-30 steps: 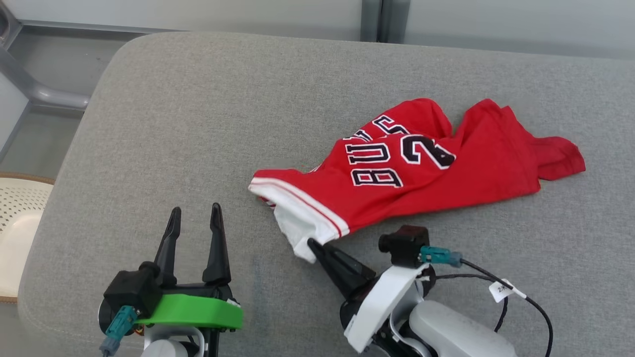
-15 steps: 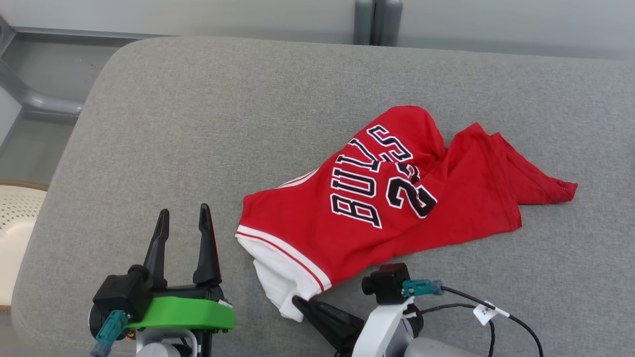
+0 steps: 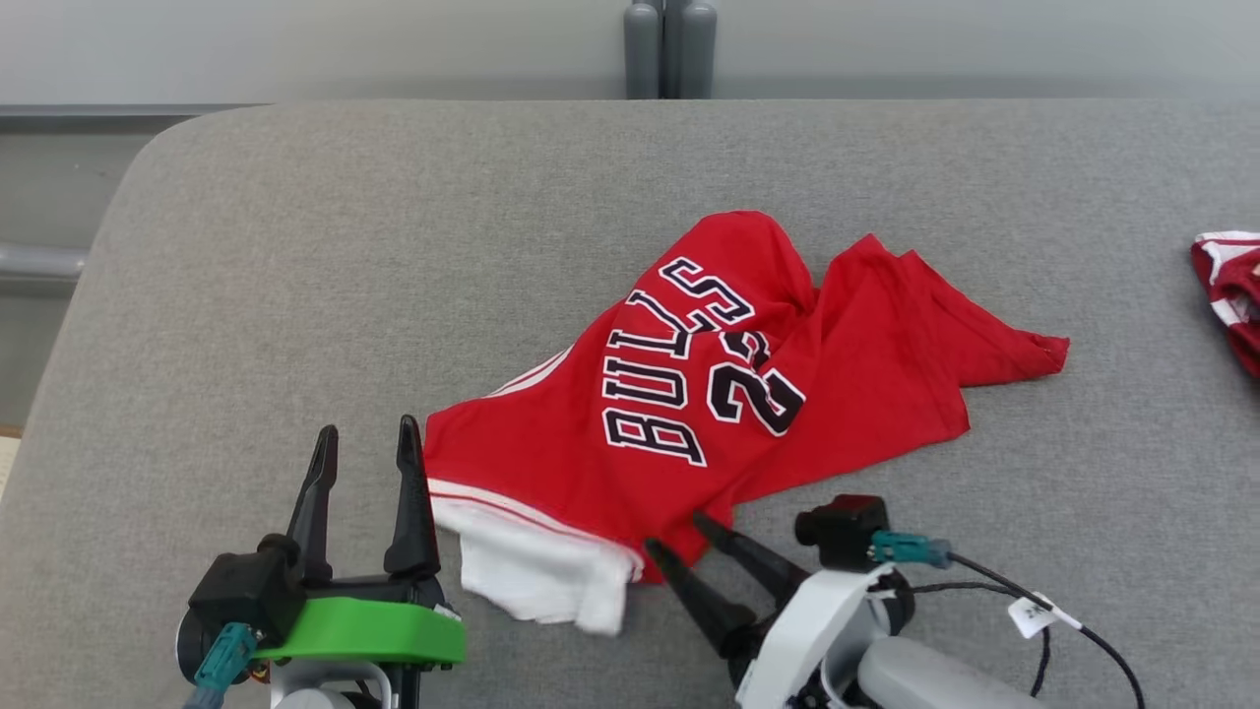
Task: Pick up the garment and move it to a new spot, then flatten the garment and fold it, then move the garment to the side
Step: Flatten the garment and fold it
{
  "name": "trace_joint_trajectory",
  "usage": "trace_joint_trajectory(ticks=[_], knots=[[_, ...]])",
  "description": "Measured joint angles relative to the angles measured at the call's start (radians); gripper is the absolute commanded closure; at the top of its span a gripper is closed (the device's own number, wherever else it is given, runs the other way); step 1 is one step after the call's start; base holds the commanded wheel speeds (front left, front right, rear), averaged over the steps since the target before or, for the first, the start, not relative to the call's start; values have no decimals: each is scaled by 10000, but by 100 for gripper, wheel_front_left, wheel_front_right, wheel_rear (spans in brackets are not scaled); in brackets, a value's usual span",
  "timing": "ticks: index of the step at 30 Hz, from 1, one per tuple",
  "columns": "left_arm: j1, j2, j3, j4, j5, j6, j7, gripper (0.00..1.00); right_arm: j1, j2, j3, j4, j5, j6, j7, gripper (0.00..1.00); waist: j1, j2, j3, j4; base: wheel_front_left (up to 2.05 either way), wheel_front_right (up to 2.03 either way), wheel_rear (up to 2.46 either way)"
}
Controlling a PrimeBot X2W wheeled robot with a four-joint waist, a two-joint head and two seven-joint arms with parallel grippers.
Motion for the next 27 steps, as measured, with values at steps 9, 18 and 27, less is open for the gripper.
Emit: trace_joint_trajectory(ticks=[9,18,27], knots=[[156,0,-27,56,13,-42,0,0,1189,-600,-3810,-102,-2036,0,-19,0,0,0,-293,-509,0,0,0],[170,-2,-178,123,58,-125,-2,0,1464,-169,-7122,997,-4813,0,-21,0,0,0,-237,-232,0,0,0],[167,0,-180,169,84,-136,-2,0,913,602,-8500,2970,-5651,0,-19,0,0,0,-147,248,0,0,0]])
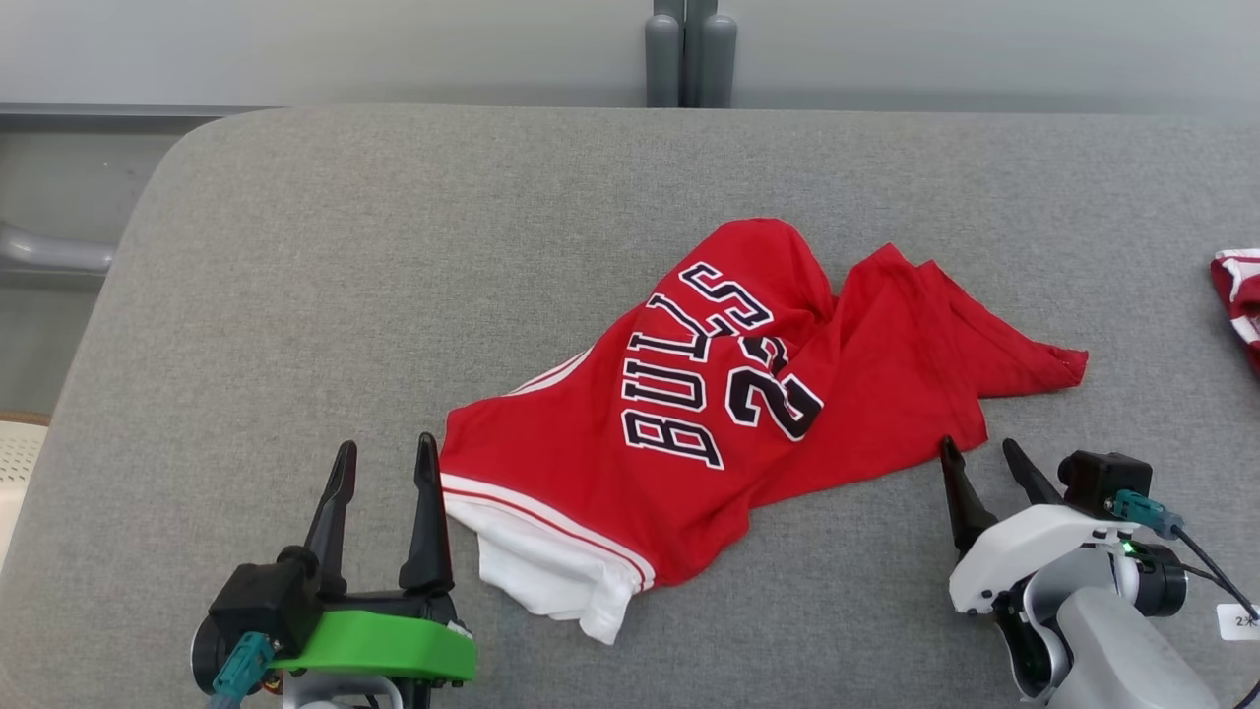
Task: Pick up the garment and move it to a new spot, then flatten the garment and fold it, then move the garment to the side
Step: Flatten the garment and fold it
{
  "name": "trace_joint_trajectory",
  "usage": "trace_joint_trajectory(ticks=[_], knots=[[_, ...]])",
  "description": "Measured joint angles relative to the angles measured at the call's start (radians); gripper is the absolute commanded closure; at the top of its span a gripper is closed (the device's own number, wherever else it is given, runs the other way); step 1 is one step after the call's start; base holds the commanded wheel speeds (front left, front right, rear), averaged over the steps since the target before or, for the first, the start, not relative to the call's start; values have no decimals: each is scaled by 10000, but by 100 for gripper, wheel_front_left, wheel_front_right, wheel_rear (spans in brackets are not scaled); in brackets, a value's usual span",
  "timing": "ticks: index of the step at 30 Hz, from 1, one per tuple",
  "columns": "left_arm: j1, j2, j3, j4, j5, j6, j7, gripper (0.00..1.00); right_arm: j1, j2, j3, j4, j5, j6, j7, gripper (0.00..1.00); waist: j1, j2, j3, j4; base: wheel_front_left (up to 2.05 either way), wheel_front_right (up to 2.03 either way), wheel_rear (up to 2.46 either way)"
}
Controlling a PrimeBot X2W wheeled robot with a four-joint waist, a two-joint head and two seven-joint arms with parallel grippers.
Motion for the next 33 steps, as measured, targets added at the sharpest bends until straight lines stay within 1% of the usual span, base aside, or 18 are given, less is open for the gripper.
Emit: trace_joint_trajectory(ticks=[6,7,8,9,10,11,15,19,21,25,33], knots=[[-1,0,12,-4,54,-4,2,0,-848,203,-232,1225,111,0,-2,0,0,0,105,57,0,0,0],[-2,0,13,-2,86,-31,0,0,-1003,244,-190,1415,119,0,-4,32,0,0,128,48,0,0,0],[-4,0,13,0,102,-44,2,0,-1127,276,-121,1572,132,0,-4,58,0,0,146,38,0,0,0],[-11,0,23,0,104,-50,2,0,-1258,328,-19,1741,173,0,-6,72,0,0,170,23,0,0,0],[-19,0,35,2,107,-71,2,0,-1369,359,79,1871,222,0,-31,92,0,0,191,1,0,0,0],[-20,0,44,4,123,-73,2,0,-1463,380,157,1971,270,0,-31,100,0,0,209,-25,0,0,0],[-23,0,127,12,207,-73,2,0,-1607,410,303,1939,537,2,-27,100,0,0,244,-175,0,0,0],[-22,0,207,4,268,-75,2,0,-1437,265,132,1267,700,2,-17,100,0,0,235,-389,0,0,0],[-19,0,242,2,268,-77,0,0,-1091,132,-153,761,754,2,-17,100,0,0,221,-538,0,0,0],[-12,-2,284,10,257,-75,2,0,-251,81,-802,-142,685,2,-15,100,0,0,201,-864,0,0,0],[-21,-2,481,4,251,-79,2,0,975,548,-1755,-1480,113,2,-15,100,0,0,234,-1562,0,0,0]])
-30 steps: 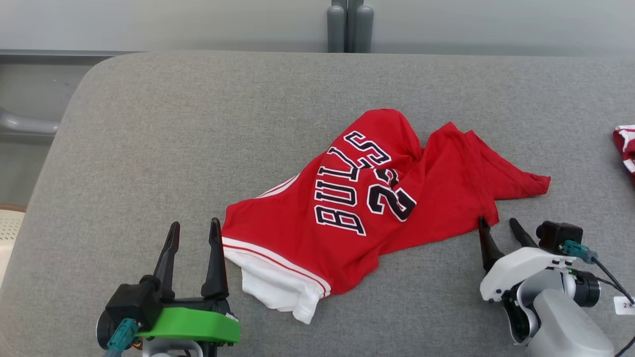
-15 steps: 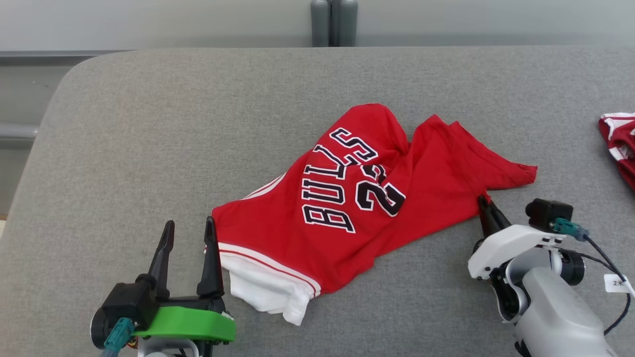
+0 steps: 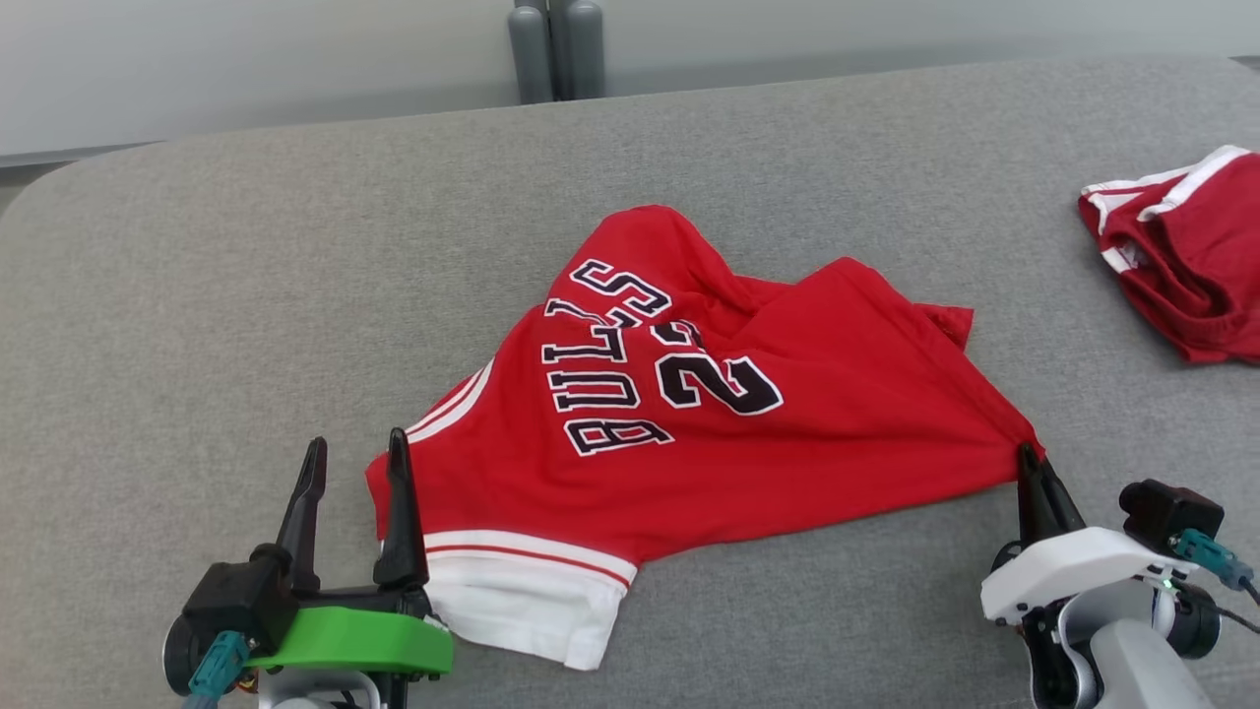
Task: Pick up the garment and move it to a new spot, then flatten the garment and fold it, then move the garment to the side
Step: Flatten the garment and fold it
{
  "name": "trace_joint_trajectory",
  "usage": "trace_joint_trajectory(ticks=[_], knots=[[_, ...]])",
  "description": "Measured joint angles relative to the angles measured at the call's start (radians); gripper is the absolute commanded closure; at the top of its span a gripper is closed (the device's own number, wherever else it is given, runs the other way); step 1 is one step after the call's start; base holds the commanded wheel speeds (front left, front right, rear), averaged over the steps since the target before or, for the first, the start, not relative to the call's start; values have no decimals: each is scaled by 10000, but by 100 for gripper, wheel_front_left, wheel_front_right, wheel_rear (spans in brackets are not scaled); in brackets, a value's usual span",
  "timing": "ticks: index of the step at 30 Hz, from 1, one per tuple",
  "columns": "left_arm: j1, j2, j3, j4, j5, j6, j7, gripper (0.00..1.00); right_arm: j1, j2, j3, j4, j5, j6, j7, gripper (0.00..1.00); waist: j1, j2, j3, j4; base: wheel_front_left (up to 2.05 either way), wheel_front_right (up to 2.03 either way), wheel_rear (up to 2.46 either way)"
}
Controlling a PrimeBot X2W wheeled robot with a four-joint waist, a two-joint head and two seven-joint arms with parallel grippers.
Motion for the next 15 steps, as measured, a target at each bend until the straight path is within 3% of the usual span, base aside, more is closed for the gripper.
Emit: trace_joint_trajectory(ticks=[3,4,5,6,15], knots=[[-11,0,52,36,27,-44,0,0,327,217,-174,-196,-113,0,0,100,0,0,18,-228,0,0,0],[-13,0,52,73,36,-61,0,0,388,274,-226,-240,-153,0,0,89,0,0,23,-302,0,0,0],[-19,0,46,109,79,-90,0,0,428,309,-263,-276,-176,0,0,35,0,0,27,-367,0,0,0],[-37,0,44,155,128,-102,0,0,462,343,-320,-336,-213,0,0,0,0,0,28,-425,0,0,0],[-198,219,88,1034,232,-219,98,0,609,359,-1275,-1569,-614,0,-2,0,0,0,-86,-721,0,0,0]])
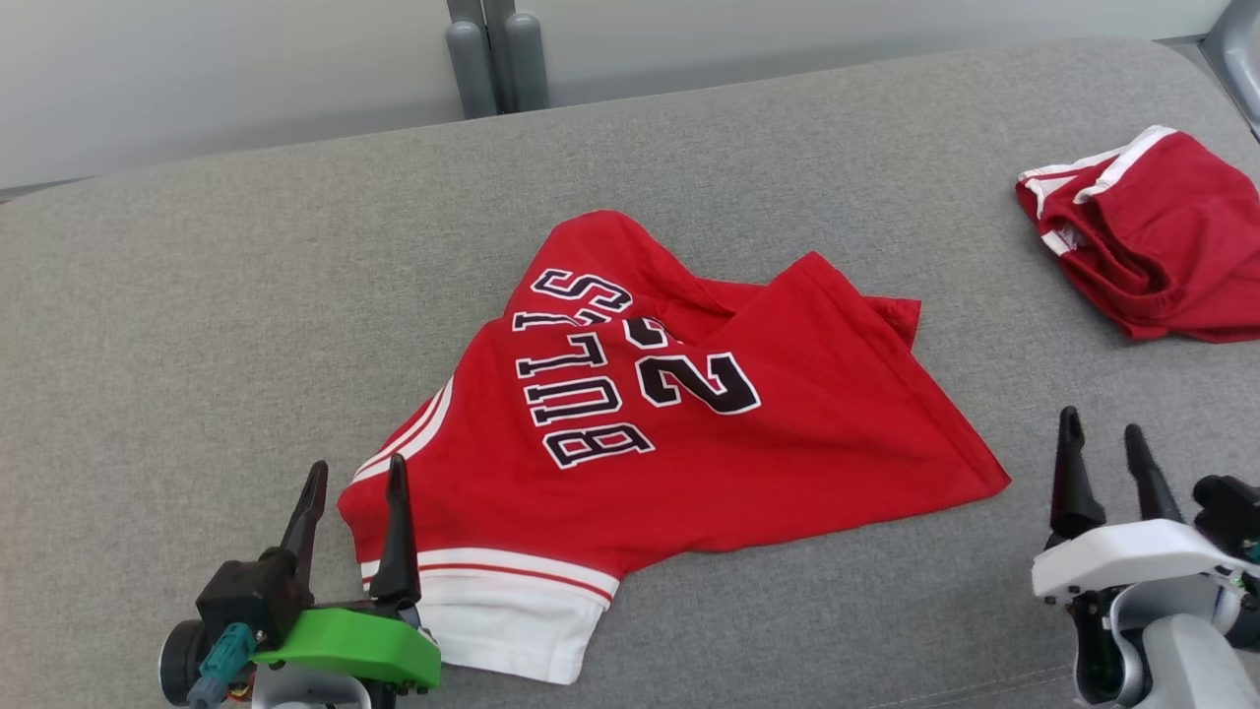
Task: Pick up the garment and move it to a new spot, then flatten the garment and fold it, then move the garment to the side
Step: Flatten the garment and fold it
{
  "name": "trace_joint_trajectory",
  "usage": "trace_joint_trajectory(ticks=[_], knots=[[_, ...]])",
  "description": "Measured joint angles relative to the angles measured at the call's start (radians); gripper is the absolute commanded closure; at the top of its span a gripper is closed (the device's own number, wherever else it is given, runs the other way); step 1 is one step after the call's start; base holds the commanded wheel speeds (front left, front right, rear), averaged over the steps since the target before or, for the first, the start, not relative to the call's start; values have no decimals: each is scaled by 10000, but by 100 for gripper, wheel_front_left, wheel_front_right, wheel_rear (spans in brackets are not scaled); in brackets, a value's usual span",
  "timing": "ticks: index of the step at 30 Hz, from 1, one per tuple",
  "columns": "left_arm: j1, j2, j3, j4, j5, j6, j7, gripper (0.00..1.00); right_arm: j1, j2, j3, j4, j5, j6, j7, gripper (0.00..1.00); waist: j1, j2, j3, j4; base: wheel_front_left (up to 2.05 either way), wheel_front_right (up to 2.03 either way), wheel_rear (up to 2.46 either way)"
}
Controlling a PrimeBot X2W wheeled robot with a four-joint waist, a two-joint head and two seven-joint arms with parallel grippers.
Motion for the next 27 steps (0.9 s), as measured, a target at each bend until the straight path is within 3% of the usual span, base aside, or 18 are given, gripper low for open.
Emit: trace_joint_trajectory(ticks=[8,16,17,18,19,20,27], knots=[[-358,523,-8,1014,-98,-134,1093,0,78,10,-290,-1684,-305,-2,2,0,0,0,-46,-40,0,0,0],[-1339,1035,-263,1983,-184,-483,2637,0,58,84,113,-2272,-351,0,2,0,0,0,81,-64,0,0,0],[-1435,1053,-282,2075,-236,-500,2817,17,43,90,134,-2297,-351,0,2,0,0,0,100,-72,0,0,0],[-1490,1064,-316,2140,-247,-541,2907,40,43,90,148,-2313,-351,-2,2,0,0,0,119,-80,0,0,0],[-1530,1078,-343,2176,-267,-568,2984,67,43,90,161,-2326,-351,-2,2,0,0,0,134,-86,0,0,0],[-1582,1091,-391,2236,-295,-579,3114,100,38,94,174,-2347,-351,-2,2,0,0,0,151,-96,0,0,0],[-1621,1141,-608,2261,-512,-719,3638,100,31,119,174,-2460,-349,0,2,0,0,0,242,-130,0,0,0]])
